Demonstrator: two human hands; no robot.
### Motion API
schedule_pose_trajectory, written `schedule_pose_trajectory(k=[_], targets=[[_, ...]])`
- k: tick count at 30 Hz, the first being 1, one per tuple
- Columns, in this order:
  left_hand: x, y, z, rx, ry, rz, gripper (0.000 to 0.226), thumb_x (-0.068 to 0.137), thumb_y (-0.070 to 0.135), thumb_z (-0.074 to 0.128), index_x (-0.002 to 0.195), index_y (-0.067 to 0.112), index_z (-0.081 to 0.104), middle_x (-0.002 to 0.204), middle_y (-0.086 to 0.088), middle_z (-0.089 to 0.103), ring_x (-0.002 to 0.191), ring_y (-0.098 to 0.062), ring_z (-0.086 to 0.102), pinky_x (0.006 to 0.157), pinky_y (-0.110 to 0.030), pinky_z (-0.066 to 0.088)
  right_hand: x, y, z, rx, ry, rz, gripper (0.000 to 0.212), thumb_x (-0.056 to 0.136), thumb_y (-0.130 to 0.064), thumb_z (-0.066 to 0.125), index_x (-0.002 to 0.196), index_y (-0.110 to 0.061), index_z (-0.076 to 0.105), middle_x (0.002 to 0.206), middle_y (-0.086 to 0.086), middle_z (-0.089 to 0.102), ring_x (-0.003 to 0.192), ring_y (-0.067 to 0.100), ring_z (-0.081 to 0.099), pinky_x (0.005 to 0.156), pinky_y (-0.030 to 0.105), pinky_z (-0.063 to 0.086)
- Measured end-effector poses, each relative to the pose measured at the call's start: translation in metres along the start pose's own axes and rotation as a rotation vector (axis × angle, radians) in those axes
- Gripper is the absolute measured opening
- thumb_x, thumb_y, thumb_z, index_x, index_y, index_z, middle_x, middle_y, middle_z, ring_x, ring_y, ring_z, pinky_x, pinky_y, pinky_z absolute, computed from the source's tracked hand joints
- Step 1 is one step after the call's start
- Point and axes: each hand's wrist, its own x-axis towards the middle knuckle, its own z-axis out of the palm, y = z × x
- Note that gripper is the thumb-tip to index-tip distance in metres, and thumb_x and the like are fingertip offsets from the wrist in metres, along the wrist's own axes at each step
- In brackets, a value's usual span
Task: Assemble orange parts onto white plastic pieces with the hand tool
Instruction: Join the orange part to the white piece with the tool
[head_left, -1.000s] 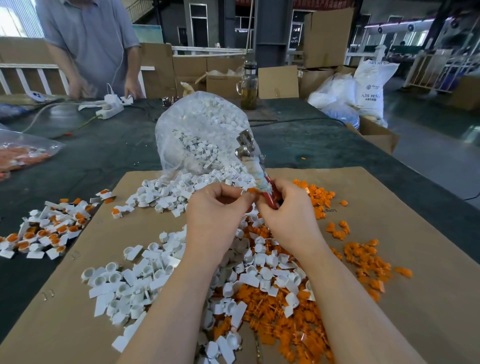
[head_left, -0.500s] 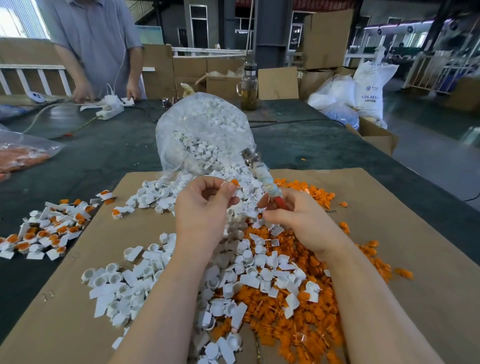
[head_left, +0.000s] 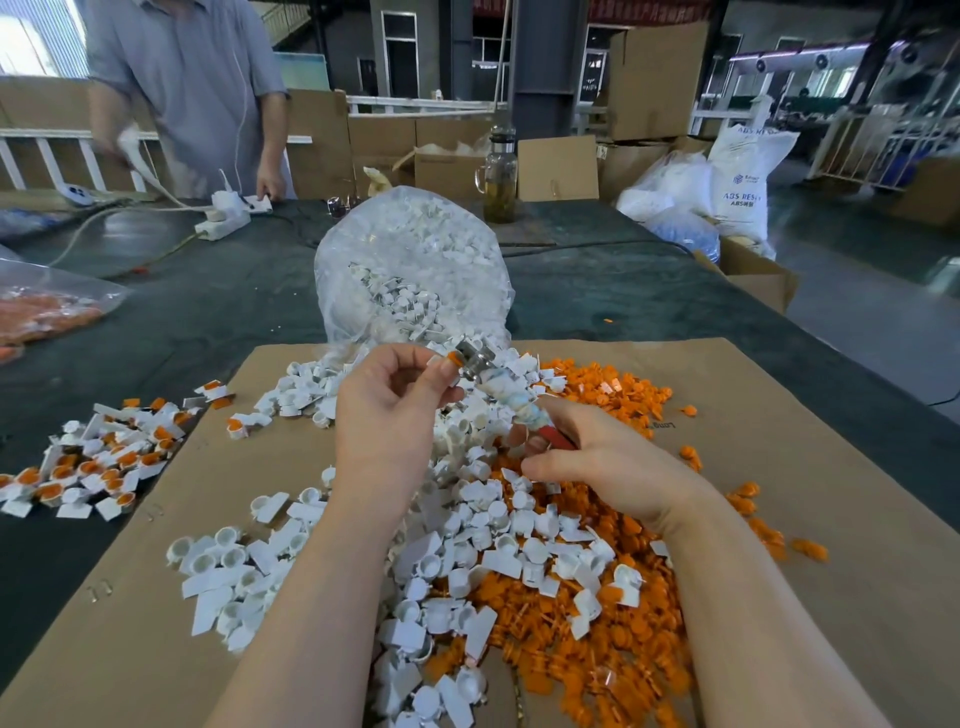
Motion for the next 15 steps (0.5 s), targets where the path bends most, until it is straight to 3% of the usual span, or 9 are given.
schedule_pose_trajectory(k=[2,6,10,15], targets=[[0.000,0.000,0.000,0.002,-0.002,0.000,0.009,0.091,0.006,0.068,0.084,0.012,0.064,0.063,0.009,0.067,0.060,-0.002,0.069,0.058,-0.010,0.049,0.000,-0.002,0.002,-0.023,0.004,-0.004,0.049,0.081,-0.027,0.068,0.124,-0.009,0.054,0.127,0.018,0.059,0.115,0.035,0.057,0.103,0.055,0.041],[0.001,0.000,-0.001,-0.007,-0.002,-0.008,0.009,0.091,0.007,0.068,0.084,0.012,0.064,0.062,0.010,0.068,0.060,-0.002,0.068,0.059,-0.010,0.049,0.002,-0.003,0.003,-0.090,0.022,-0.045,0.029,0.087,-0.013,0.065,0.115,-0.008,0.059,0.111,0.019,0.063,0.101,0.035,0.060,0.094,0.058,0.045],[0.000,-0.001,0.000,-0.022,0.008,-0.014,0.011,0.092,0.006,0.066,0.083,0.013,0.064,0.062,0.014,0.068,0.060,-0.001,0.067,0.058,-0.008,0.048,0.003,-0.005,0.007,-0.140,0.056,-0.089,0.019,0.087,-0.008,0.060,0.106,-0.009,0.062,0.100,0.021,0.064,0.089,0.038,0.059,0.081,0.054,0.049],[0.000,-0.001,-0.001,-0.047,0.020,-0.015,0.014,0.092,0.006,0.065,0.082,0.014,0.064,0.062,0.014,0.067,0.059,-0.002,0.067,0.060,-0.011,0.050,0.005,-0.005,0.012,-0.174,0.110,-0.111,0.012,0.089,-0.008,0.057,0.096,-0.012,0.066,0.092,0.012,0.069,0.083,0.030,0.064,0.076,0.051,0.053]])
